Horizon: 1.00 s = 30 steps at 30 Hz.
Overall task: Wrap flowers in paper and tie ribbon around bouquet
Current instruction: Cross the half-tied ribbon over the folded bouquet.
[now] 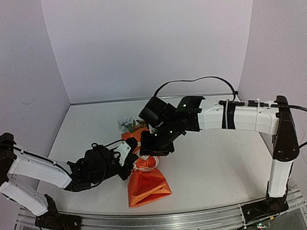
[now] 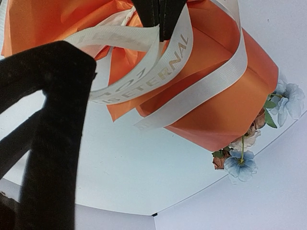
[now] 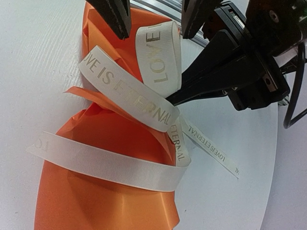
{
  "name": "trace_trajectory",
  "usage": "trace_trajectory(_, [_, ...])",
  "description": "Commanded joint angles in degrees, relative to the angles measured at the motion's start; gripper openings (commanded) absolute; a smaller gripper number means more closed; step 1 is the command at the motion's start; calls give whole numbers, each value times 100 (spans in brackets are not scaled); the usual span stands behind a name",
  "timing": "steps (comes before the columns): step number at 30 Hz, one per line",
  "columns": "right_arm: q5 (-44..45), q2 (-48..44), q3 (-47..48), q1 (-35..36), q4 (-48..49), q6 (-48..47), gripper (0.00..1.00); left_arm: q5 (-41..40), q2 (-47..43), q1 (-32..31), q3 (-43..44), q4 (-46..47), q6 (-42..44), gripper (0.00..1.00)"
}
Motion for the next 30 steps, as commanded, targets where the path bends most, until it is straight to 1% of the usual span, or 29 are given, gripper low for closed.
trace_trajectory(1, [-6, 59, 125, 32, -41, 13, 34, 24, -41, -5, 48, 192, -124, 0])
trace_trajectory(4, [-31, 93, 129, 35, -41, 25, 31, 11, -48, -9, 31, 235, -140, 0])
trace_trajectory(9, [-13, 137, 161, 32, -41, 9, 33, 19, -43, -9, 24, 276, -140, 0])
trace_trajectory(12, [-20, 198, 205, 34, -45, 9, 33, 37, -36, -9, 24, 294, -140, 0])
trace_trajectory(14, [-29, 236, 246, 33, -49, 7, 31, 35, -29, -8, 25, 310, -138, 0])
trace_trajectory(17, [14, 244, 276, 32, -46, 8, 22, 43, -28, -9, 32, 318, -150, 0])
trace_trajectory(22, [103, 205, 362, 21, -54, -23, 1, 7, -26, -9, 21, 268, -234, 0])
trace_trajectory(24, [149, 204, 413, 21, -83, -67, 0, -58, -47, -8, 24, 208, -346, 3])
trace_trajectory(26, [183, 220, 463, 23, -146, -126, 0, -113, -145, -6, 52, 47, -491, 13])
trace_trajectory(28, [228, 233, 510, 18, -209, -187, 0, -144, -349, -1, 68, -157, -848, 26])
trace_trajectory(30, [294, 239, 529, 22, -267, -255, 0, -117, -649, 2, 57, -372, -1124, 37])
